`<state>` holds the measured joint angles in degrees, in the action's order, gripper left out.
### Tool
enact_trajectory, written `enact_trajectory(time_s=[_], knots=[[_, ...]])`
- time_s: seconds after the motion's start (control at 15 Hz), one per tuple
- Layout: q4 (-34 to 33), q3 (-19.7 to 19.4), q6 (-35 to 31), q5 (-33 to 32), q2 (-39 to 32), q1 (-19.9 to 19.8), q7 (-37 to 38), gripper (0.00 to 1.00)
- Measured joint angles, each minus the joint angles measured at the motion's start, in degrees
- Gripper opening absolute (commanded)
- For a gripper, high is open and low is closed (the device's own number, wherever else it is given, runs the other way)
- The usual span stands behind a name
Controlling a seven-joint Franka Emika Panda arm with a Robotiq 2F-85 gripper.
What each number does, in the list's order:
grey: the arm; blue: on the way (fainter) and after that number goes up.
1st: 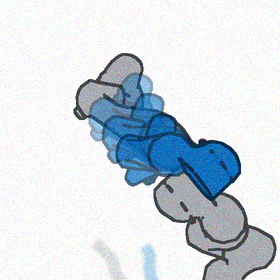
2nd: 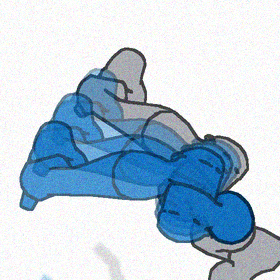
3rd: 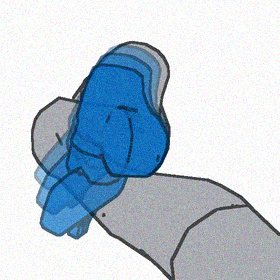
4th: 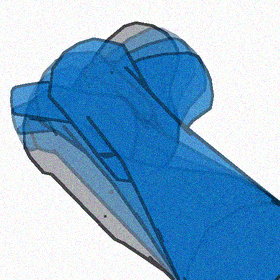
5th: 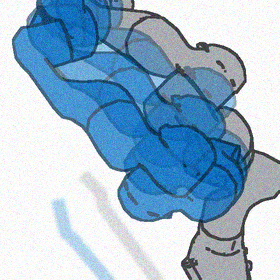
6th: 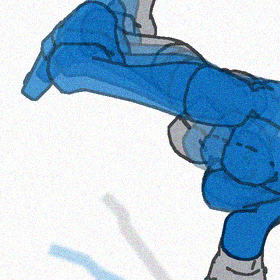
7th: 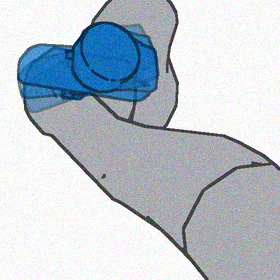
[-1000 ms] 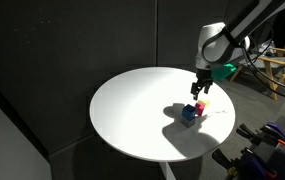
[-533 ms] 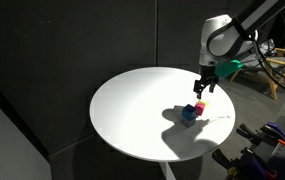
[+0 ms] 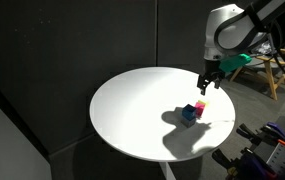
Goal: Put the pink block on the table
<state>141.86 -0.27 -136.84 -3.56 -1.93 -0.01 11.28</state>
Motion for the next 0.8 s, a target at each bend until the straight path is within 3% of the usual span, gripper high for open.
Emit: enact_trajectory(time_s=[0.8], knots=[[5.66,0.25,0.13,-0.38,9.28,0.00,0.90,1.00]])
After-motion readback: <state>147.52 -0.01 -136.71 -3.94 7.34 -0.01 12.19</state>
